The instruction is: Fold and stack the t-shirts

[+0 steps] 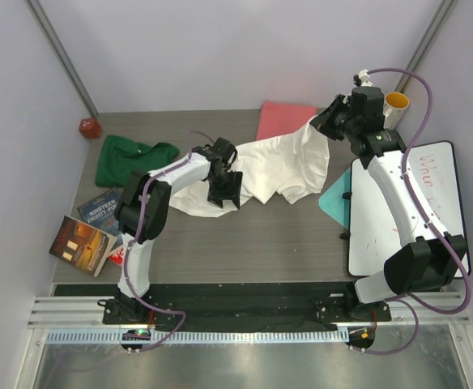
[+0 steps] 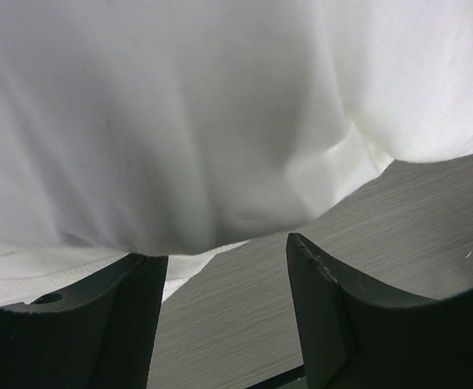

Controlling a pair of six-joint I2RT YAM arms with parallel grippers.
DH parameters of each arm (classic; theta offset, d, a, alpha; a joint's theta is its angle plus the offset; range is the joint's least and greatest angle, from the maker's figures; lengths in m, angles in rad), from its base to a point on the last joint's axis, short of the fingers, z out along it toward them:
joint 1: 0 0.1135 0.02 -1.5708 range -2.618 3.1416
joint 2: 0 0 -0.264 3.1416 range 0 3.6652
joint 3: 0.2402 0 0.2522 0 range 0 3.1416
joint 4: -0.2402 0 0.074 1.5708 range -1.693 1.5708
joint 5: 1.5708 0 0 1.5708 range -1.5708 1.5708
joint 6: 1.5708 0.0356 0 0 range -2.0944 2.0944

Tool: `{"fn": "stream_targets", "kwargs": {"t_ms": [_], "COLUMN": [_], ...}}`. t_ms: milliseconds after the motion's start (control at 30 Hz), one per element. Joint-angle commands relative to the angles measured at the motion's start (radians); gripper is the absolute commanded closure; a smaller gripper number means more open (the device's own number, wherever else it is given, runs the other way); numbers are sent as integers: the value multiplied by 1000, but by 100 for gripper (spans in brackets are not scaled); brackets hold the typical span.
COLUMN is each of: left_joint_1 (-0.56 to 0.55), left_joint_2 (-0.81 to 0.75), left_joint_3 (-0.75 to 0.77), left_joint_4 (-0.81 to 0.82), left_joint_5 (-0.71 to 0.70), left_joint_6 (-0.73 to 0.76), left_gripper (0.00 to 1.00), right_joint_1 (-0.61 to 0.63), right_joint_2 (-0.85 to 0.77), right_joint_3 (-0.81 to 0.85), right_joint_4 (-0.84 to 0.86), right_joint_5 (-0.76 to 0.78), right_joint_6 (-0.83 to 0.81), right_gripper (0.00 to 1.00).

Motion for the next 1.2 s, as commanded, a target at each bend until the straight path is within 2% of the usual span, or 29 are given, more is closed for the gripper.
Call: {"fn": "stream_targets", "kwargs": {"t_ms": [0, 133, 233, 267, 367, 767, 967, 1167], "left_joint_1": [-20, -35, -43, -44, -48, -46, -43, -20], "left_joint_2": [34, 58, 57, 55, 52, -96, -155, -207], "left_joint_3": [35, 30, 23, 21, 20, 96, 170, 208], "left_joint_4": [-13, -25, -33, -36, -48, -85, -126, -122], "left_joint_5": [-8, -34, -68, -75, -106, -190, -143, -114], "left_joint_6": [25, 39, 47, 47, 44, 55, 64, 39], "left_gripper": [39, 41, 64, 79, 100, 100, 98, 100], "right_joint_1": [-6, -4, -4, -6, -6, -6, -6, -7], "right_joint_2": [-30, -17, -9, -4, -1, -12, -24, -37], "right_joint_3": [16, 18, 25, 24, 24, 18, -4, -11], "right_joint_4": [33, 33, 33, 34, 34, 10, -29, -33], "right_joint_5": [16, 15, 11, 10, 16, 54, 76, 82], "right_joint_6": [-4, 0, 6, 8, 15, 14, 5, -1], "right_gripper": [99, 99, 99, 99, 99, 99, 99, 99]}}
